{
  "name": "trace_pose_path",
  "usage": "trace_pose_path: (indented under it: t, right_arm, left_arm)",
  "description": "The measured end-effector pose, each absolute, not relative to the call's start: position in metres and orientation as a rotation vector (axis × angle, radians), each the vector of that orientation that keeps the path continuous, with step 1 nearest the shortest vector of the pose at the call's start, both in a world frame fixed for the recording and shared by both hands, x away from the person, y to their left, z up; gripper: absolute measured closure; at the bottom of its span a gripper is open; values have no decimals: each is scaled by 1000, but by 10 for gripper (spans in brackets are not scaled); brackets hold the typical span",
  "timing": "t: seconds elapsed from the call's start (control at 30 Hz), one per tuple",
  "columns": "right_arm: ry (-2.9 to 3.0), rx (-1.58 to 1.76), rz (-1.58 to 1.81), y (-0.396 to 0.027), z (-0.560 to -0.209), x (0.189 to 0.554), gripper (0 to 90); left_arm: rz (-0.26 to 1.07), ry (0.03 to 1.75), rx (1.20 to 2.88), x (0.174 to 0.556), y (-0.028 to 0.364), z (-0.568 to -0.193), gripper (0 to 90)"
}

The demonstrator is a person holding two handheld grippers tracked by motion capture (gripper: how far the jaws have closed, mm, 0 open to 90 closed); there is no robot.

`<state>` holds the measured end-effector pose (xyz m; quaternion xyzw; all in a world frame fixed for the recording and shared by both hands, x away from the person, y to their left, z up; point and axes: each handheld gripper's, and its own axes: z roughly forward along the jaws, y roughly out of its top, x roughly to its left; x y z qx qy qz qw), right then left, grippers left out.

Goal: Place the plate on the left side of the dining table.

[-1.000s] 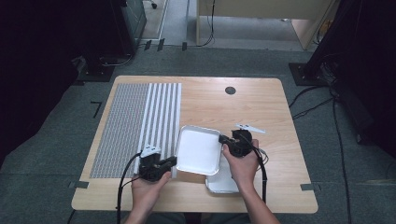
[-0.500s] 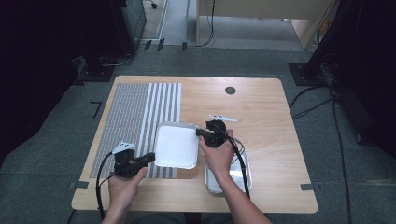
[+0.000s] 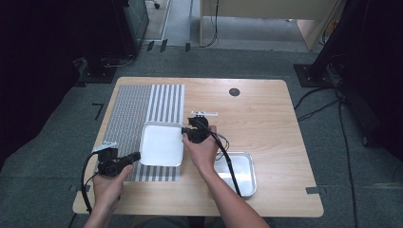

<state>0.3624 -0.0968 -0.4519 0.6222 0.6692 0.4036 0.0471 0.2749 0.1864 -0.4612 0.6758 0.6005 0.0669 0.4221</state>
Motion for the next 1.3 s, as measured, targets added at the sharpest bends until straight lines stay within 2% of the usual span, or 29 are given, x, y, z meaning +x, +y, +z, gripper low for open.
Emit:
trace_pose_path:
  t: [0.67, 1.3]
  right_arm:
    - [2041, 1951, 1198, -33, -469, 417, 877]
    - [2017, 1987, 1160, -5, -470, 454, 879]
  left_arm:
    - [187, 1613, 1632, 324, 239, -474, 881]
    - [217, 1658, 1609, 360, 256, -482, 889]
